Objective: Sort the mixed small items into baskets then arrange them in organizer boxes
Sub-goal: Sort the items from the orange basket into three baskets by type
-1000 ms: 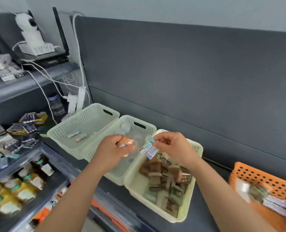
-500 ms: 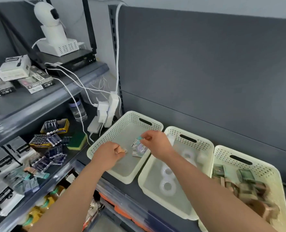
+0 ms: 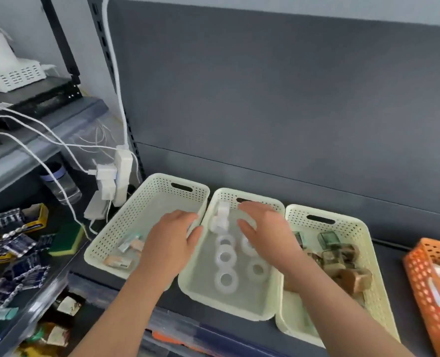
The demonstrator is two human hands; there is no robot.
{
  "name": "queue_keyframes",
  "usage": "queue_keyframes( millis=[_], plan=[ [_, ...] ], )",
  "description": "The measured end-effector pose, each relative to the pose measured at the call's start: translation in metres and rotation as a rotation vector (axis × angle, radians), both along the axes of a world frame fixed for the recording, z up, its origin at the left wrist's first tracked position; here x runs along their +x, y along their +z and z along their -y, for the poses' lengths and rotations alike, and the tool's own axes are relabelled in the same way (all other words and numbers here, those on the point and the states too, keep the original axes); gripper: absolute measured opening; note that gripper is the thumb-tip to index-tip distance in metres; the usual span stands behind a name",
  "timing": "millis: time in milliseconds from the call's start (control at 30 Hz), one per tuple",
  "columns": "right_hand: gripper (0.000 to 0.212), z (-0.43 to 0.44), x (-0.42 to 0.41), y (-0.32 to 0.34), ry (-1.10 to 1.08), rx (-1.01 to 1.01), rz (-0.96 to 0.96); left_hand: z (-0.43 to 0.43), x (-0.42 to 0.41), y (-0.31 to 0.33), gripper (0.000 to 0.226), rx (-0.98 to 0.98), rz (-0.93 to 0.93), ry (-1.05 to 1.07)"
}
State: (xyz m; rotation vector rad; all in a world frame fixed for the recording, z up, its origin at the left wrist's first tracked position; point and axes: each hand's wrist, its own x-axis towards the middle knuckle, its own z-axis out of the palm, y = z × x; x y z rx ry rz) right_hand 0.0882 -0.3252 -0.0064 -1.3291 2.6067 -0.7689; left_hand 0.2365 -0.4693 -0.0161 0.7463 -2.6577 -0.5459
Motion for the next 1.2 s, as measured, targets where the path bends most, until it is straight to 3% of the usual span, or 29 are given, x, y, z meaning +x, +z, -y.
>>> queue_keyframes(
  millis=[167,367,500,867,1000,1200],
  plan=[
    [0.037,-0.124,-0.027,0.01,-0.247,-0.037,-0.024,-0.094,-0.066,0.013,0.03,0.037,-0.115,-0.268],
    [0.035,-0.281,-0.075,0.005,-0.502,-0.003,-0.009,-0.228,-0.155,0.002,0.028,0.128,-0.096,-0.561],
    [0.033,-0.366,-0.114,0.002,-0.575,0.038,0.038,-0.304,-0.207,-0.003,0.026,0.216,-0.037,-0.646],
    [0.026,-0.49,-0.184,-0.011,-0.558,0.255,0.083,-0.41,-0.318,-0.037,0.049,0.001,0.296,-0.634],
    [0.031,-0.517,-0.195,-0.008,-0.564,0.303,0.166,-0.422,-0.319,-0.044,0.038,0.016,0.235,-0.572],
    [0.038,-0.534,-0.196,-0.004,-0.442,0.466,0.307,-0.438,-0.305,-0.046,0.04,0.132,0.153,-0.553]
  ],
)
